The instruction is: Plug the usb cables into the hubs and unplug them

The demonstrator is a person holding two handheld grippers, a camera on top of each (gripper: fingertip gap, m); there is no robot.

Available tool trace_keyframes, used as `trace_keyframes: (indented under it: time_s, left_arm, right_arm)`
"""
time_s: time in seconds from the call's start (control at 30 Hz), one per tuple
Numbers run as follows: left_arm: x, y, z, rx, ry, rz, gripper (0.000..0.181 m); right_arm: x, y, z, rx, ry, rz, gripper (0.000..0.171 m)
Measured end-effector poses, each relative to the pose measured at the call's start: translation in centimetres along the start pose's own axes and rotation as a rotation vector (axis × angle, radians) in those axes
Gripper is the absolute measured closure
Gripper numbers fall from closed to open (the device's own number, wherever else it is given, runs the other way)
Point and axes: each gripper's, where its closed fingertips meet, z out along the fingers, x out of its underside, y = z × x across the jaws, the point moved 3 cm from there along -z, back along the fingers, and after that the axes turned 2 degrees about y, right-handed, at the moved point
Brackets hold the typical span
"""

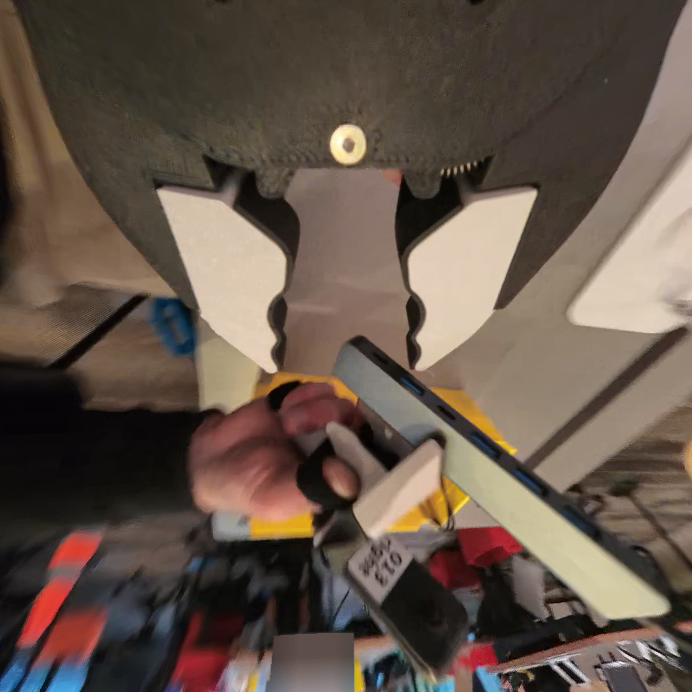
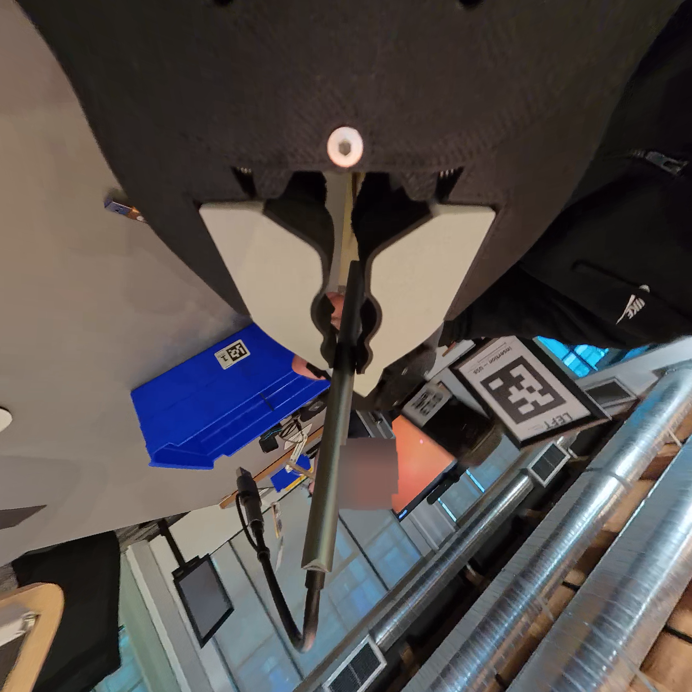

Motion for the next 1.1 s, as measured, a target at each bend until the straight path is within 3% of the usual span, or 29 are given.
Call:
trace_keyframes:
  time_s: [0.03,0.1,0.17,0.4,0.5,0.63,0.83,0.9,1.0,1.1]
  left_arm:
    - [-0.7,0.0,-0.4,0.059,-0.058,-0.107,0.127]
    - [-1.0,0.7,-0.6,0.09,-0.1,-0.262,0.145]
    - [-0.8,0.8,-0.6,0.101,-0.111,-0.298,0.162]
    - [-1.2,1.2,-1.3,0.162,-0.14,-0.444,0.17]
    - [-1.6,1.3,-1.7,0.171,-0.162,-0.47,0.17]
    - [-2.2,2.2,-2.7,0.186,-0.224,-0.561,0.17]
    - [-2.5,3.4,-3.5,0.212,-0.263,-0.688,0.171]
    - [-2.5,3.3,-3.4,0.222,-0.267,-0.719,0.171]
    - [-2.5,2.6,-3.0,0.256,-0.261,-0.766,0.171]
    - [-2.2,2.2,-2.6,0.264,-0.253,-0.809,0.171]
  right_arm:
    - [0.1,0.3,0.2,-0.018,0.013,-0.012,0.161]
    - [0.1,0.8,0.6,-0.042,0.025,-0.028,0.161]
    - [0.4,1.3,1.0,-0.06,0.044,-0.056,0.161]
    - [0.1,2.2,1.6,0.052,0.092,-0.248,0.157]
    - [0.0,2.2,1.8,0.161,0.13,-0.378,0.14]
    - [-0.3,2.4,1.2,0.409,0.228,-0.742,0.121]
    - [0.9,1.8,1.3,0.867,0.628,-1.54,0.097]
    - [0.9,1.3,2.2,0.993,0.684,-1.686,0.089]
    - [0.8,1.0,3.5,1.105,0.697,-1.793,0.091]
    - [0.7,0.9,3.7,1.168,0.681,-1.877,0.108]
